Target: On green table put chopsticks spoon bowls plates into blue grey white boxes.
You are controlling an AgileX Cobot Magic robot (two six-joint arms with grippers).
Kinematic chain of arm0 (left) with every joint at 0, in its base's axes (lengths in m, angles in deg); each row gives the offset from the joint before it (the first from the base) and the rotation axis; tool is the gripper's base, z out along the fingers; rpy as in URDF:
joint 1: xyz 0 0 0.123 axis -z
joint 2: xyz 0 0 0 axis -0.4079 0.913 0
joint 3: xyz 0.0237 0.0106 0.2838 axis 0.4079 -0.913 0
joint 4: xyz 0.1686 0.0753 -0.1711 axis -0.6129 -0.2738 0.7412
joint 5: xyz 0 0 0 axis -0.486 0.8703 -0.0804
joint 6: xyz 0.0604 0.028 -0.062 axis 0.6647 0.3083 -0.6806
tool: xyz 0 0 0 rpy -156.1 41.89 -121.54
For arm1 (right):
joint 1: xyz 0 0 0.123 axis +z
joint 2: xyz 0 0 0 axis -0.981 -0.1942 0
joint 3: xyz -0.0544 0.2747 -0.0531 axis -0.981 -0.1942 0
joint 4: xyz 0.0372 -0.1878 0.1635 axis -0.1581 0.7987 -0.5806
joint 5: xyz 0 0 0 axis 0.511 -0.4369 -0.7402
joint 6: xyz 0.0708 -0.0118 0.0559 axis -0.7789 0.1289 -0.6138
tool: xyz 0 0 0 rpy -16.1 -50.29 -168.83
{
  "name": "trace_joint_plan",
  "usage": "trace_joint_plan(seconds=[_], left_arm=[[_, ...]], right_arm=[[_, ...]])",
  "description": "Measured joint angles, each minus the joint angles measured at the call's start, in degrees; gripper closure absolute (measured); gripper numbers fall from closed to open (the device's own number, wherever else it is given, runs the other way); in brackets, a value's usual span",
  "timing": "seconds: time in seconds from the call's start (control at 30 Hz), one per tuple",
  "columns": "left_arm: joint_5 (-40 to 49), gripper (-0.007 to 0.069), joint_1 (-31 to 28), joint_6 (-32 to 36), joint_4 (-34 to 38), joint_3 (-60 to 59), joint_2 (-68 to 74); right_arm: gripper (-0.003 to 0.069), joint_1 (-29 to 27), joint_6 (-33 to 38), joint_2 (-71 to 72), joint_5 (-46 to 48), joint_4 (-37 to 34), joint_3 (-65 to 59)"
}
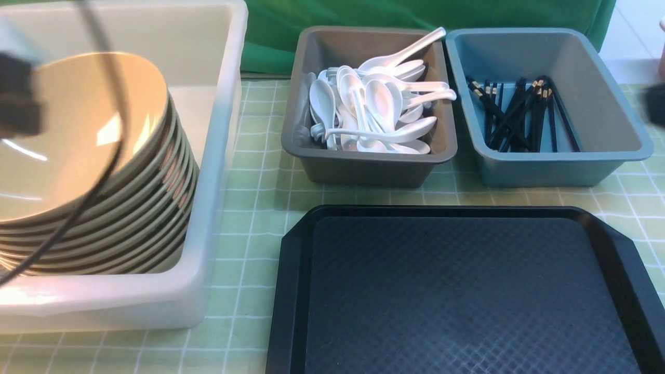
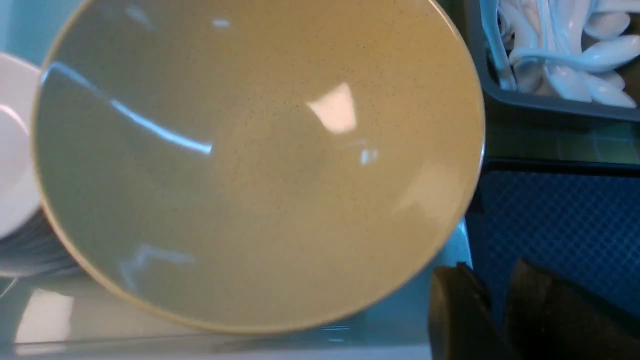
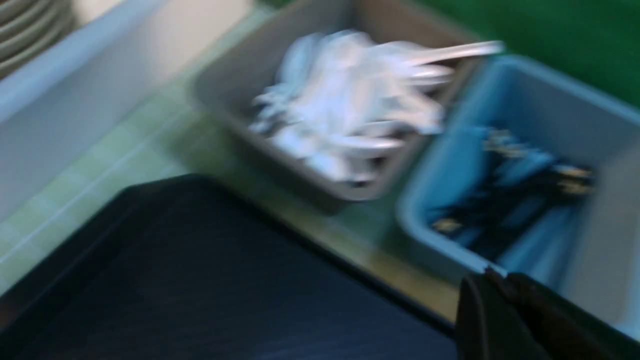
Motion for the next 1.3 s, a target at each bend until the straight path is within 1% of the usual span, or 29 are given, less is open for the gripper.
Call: trace_joint_plan(seconds=[0.03, 0.1, 0.13, 0.23, 0.27, 0.37, 0.43, 0.5, 0.7, 1.3], left_arm=[[0.23, 0.0597, 0.00, -0.56, 0.64, -2.05, -3.99], [0.57, 0.0613, 0.00, -1.03, 1.55, -4.46, -8.09], [1.32, 0.0625, 0.00, -1.33, 3.05, -7.67, -13.04], [2.43, 0.0626, 0.00, -1.68, 6.45, -17.13, -24.89], [2.43, 0.0626, 0.00, -1.77, 6.60, -17.71, -25.56], [2.71, 0.0626, 0.00, -2.58, 8.44, -24.72, -33.77], [3.00, 0.0626, 0.00, -3.36, 10.06, -29.85, -40.58], [3.00, 0.0626, 0.00, -3.43, 10.43, -32.01, -43.87], [1.22, 0.0626, 0.01, -3.83, 9.15, -33.33, -50.71], [0.79, 0.0626, 0.01, -4.12, 8.73, -33.78, -51.14]], right_arm=[[0.0612, 0.00, -1.20, 3.08, -0.79, 1.46, -1.98], [0.0612, 0.00, -2.29, 7.10, -2.39, 2.26, -4.91], [0.0612, 0.00, -3.45, 11.33, -3.66, 2.58, -8.91], [0.0612, 0.00, -6.81, 23.68, -4.67, 2.84, -19.86], [0.0612, 0.00, -6.99, 25.15, -4.67, 2.84, -21.32], [0.0612, 0.00, -7.68, 34.17, -6.22, 3.73, -30.17], [0.0611, 0.00, -7.01, 41.18, -10.14, 4.37, -36.84], [0.0611, 0.00, -6.88, 44.04, -13.43, 4.60, -39.77], [0.0611, 0.00, -6.68, 45.45, -15.37, 4.74, -41.34], [0.0605, 0.00, -6.23, 45.62, -15.43, 4.78, -41.44]])
